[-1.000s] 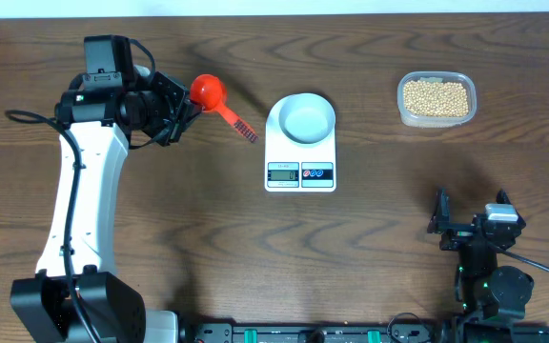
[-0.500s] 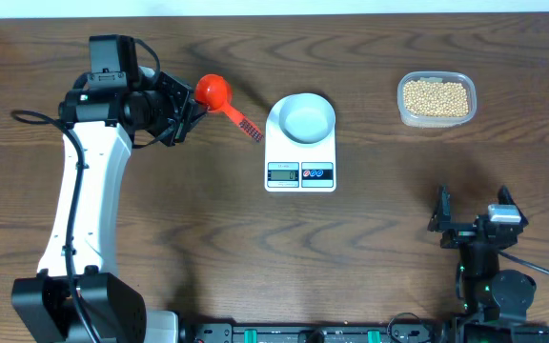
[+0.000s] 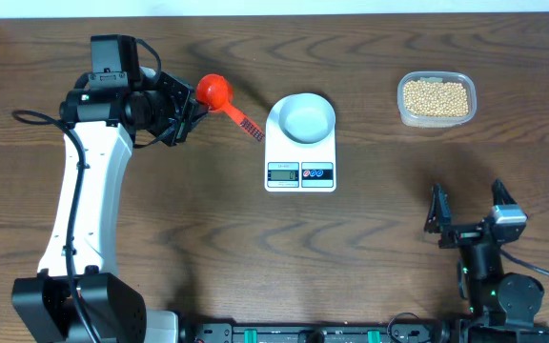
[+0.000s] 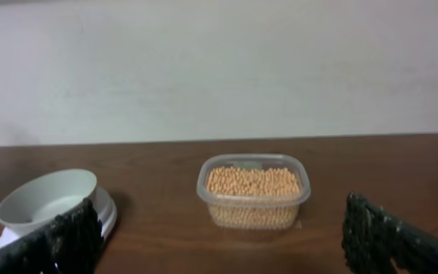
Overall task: Scoop item into bowl and weigh 50g on scale
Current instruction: 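Lift the red scoop with the left gripper toward the scale, then move the right gripper to the scoop handle above the scale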
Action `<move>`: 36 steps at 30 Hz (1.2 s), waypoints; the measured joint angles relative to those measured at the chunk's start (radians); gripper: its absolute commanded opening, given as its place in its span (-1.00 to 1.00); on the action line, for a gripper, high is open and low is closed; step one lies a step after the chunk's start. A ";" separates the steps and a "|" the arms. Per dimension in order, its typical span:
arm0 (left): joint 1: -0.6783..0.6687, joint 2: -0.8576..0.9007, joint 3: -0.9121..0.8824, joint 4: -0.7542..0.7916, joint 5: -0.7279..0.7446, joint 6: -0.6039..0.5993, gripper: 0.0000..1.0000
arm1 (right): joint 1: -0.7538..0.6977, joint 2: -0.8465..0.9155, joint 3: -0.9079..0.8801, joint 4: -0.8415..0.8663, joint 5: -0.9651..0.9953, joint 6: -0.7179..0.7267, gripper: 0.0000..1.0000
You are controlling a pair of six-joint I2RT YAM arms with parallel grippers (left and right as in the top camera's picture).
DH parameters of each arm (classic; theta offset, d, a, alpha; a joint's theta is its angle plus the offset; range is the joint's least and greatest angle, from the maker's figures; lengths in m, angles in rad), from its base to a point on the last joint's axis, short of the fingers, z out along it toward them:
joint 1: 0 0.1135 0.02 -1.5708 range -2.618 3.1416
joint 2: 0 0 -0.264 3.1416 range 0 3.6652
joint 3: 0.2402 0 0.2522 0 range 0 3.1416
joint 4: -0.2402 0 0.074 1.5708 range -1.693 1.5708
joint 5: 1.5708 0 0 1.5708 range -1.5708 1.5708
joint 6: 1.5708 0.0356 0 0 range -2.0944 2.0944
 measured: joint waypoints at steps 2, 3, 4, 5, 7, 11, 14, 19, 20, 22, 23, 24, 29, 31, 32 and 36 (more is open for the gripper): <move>0.000 0.000 0.000 0.000 0.000 0.000 -0.86 | 0.000 0.033 0.039 -0.035 0.005 0.001 0.99; 0.000 0.000 0.000 0.000 0.000 0.000 -0.86 | 0.000 0.060 0.062 -0.048 0.008 0.001 0.99; 0.000 0.000 0.000 0.000 0.000 0.000 -0.86 | 0.000 0.101 0.097 -0.061 0.009 0.000 0.99; 0.000 0.000 0.000 0.000 0.000 0.000 -0.86 | 0.000 0.139 0.127 -0.069 0.011 0.000 0.99; 0.000 0.000 0.000 0.001 0.000 0.000 -0.85 | 0.000 0.224 0.195 -0.084 0.013 -0.002 0.99; 0.000 0.000 0.000 0.001 0.000 0.000 -0.86 | 0.000 0.447 0.364 -0.132 0.015 -0.008 0.99; 0.000 0.000 0.000 0.002 0.000 0.000 -0.86 | 0.000 0.612 0.484 -0.179 -0.001 -0.008 0.98; 0.000 0.000 0.000 0.002 0.001 -0.001 -0.85 | 0.000 0.888 0.674 -0.236 -0.126 -0.008 0.98; 0.000 0.000 0.000 0.003 0.000 -0.001 -0.85 | 0.000 0.929 0.698 -0.228 -0.166 -0.008 0.98; 0.000 0.000 0.000 0.003 0.000 -0.001 -0.85 | 0.000 1.001 0.729 -0.192 -0.269 -0.008 0.99; 0.000 0.000 0.000 0.003 0.000 -0.003 -0.85 | 0.000 1.031 0.735 -0.171 -0.330 -0.008 0.99; 0.000 0.000 0.000 0.003 0.000 -0.005 -0.85 | 0.000 1.055 0.737 -0.151 -0.387 -0.002 0.98; 0.000 0.000 0.000 0.024 0.000 -0.025 -0.85 | 0.000 1.156 0.737 0.053 -0.617 0.082 0.98; 0.000 0.000 0.000 0.027 0.000 -0.029 -0.85 | 0.000 1.185 0.738 0.145 -0.666 0.152 0.99; 0.000 0.000 0.000 0.028 0.000 -0.030 -0.86 | 0.000 1.196 0.739 0.175 -0.677 0.179 0.98; -0.001 0.000 0.000 0.042 0.000 -0.031 -0.86 | 0.000 1.254 0.742 0.323 -0.720 0.385 0.98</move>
